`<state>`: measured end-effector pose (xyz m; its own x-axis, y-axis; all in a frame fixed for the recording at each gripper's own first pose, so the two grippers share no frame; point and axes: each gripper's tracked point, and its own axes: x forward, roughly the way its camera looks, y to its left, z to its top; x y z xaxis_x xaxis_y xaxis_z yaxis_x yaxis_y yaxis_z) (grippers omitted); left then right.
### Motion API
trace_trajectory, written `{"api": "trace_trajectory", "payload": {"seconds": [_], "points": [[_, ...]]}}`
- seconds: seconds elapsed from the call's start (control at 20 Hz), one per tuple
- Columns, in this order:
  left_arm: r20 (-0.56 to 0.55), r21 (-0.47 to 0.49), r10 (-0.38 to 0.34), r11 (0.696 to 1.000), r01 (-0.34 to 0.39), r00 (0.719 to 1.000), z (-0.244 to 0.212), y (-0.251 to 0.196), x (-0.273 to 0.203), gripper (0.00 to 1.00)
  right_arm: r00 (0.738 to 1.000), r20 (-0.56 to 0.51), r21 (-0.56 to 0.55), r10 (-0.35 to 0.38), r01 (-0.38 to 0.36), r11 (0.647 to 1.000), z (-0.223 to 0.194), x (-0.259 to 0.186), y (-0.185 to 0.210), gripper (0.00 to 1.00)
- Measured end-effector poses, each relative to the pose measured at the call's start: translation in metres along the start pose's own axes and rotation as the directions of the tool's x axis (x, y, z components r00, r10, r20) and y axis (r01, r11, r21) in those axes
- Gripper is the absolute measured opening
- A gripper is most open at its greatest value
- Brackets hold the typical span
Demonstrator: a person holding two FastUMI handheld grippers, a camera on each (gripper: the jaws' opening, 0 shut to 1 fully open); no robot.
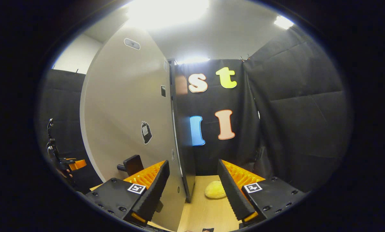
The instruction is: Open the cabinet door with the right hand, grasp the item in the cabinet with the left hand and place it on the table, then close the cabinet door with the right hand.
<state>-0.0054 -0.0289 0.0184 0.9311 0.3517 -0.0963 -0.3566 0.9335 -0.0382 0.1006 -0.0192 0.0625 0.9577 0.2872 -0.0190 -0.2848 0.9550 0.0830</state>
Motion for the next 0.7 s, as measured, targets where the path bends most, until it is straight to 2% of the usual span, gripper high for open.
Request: {"api": "trace_trajectory", "payload": {"seconds": [0.25, 0.3, 0.35, 0.4, 0.45, 0.55, 0.6, 0.65, 0.7], "points": [[-0.034, -0.088, -0.01, 0.996, 0.007, 0.999, -0.012, 0.028, 0.012, 0.95, 1.0, 0.026, -0.022, -0.001, 0.002, 1.0, 0.008, -0.008, 0.018, 0.87], [-0.042, -0.093, -0.014, 0.996, 0.01, 0.999, -0.015, 0.032, 0.016, 0.95, 1.0, 0.017, -0.019, -0.001, 0.001, 1.0, 0.005, -0.008, 0.025, 0.94], [-0.043, -0.085, -0.014, 0.996, 0.01, 0.999, -0.015, 0.038, 0.019, 0.95, 1.0, 0.016, -0.014, 0.0, 0.0, 1.0, 0.004, -0.007, 0.032, 0.87], [-0.037, -0.062, -0.014, 0.998, 0.011, 0.999, -0.014, 0.043, 0.024, 0.95, 1.0, 0.014, -0.018, 0.006, -0.006, 1.0, 0.004, -0.007, 0.041, 0.87], [-0.031, -0.029, -0.021, 0.999, 0.02, 0.999, -0.014, 0.045, 0.028, 0.96, 1.0, 0.014, -0.021, 0.018, -0.017, 1.0, 0.003, -0.005, 0.052, 0.94], [-0.037, 0.042, -0.015, 0.999, 0.017, 0.999, -0.018, 0.051, 0.035, 0.95, 0.999, 0.005, -0.019, 0.053, -0.053, 0.998, -0.001, -0.002, 0.077, 0.94], [-0.037, 0.054, -0.018, 0.998, 0.02, 0.999, -0.018, 0.053, 0.038, 0.95, 0.998, 0.003, -0.01, 0.069, -0.069, 0.998, -0.003, 0.0, 0.088, 0.87], [-0.038, 0.043, -0.029, 0.999, 0.031, 0.999, -0.019, 0.051, 0.04, 0.94, 0.997, 0.006, -0.006, 0.079, -0.079, 0.997, -0.004, 0.002, 0.098, 0.87], [-0.041, 0.021, -0.043, 0.999, 0.044, 0.998, -0.02, 0.051, 0.041, 0.94, 0.996, 0.01, -0.004, 0.087, -0.087, 0.996, -0.005, 0.004, 0.106, 0.94]]}}
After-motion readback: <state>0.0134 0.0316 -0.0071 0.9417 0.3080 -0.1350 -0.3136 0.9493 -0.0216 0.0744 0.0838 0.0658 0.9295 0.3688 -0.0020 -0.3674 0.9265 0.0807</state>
